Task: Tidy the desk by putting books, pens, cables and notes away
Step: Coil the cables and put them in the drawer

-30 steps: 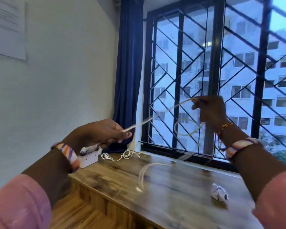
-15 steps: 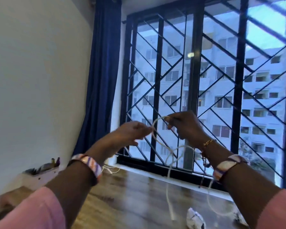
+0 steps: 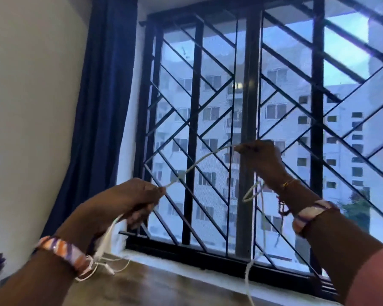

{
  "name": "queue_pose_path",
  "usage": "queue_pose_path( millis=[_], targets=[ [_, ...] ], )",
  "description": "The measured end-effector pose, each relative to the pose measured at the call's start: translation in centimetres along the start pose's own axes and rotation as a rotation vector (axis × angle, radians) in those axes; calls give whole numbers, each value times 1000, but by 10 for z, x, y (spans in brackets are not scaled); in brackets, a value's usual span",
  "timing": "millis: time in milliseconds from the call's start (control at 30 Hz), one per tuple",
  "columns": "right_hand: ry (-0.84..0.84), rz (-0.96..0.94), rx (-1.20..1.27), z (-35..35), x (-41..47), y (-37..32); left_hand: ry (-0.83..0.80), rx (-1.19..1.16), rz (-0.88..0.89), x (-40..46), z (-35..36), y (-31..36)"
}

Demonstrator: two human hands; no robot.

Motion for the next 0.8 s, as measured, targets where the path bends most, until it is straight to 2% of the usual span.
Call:
queue_pose_path(
  millis=[67,167,267,367,467,500,600,633,700,733,767,800],
  targets=[
    [25,-1,10,0,17,13,123,-185,-10,12,-19,-8],
    [-70,-1,33,24,27,20,220,-899,101,34,-44,-10],
    [-120,-29,-47,49,28,16,369,-1402,207,47,-71,-8],
    [-241,-44,-128,70,20,5,684,-1574,229,45,-103,-11],
    [-460,-146,-199,92,-3,-20,938,-1404,239,33,-126,-6],
    [-487,-192,-227,95,-10,-29,1025,-1247,179,26,-131,-3],
    [-429,-252,-254,92,-26,-61,1269,-601,-66,6,-138,2],
    [-410,-252,-257,90,-30,-70,1330,-436,-70,1,-138,4],
    [-360,-273,-303,82,-42,-90,1449,108,40,-14,-136,12],
    [-318,-305,-364,74,-47,-98,1410,431,88,-19,-130,17],
    [-271,-351,-441,65,-54,-107,1275,730,125,-21,-120,18],
    [-223,-402,-526,55,-59,-112,1089,929,156,-23,-109,19]
  ],
)
Point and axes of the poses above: each hand's wrist, its own x-axis towards the middle knuckle, its own z-axis out of the palm, y = z × x, the point moved 5 cm from there along x, towards the middle knuckle, and after that the axes turned 9 degrees about x, right-handed, at the moved point
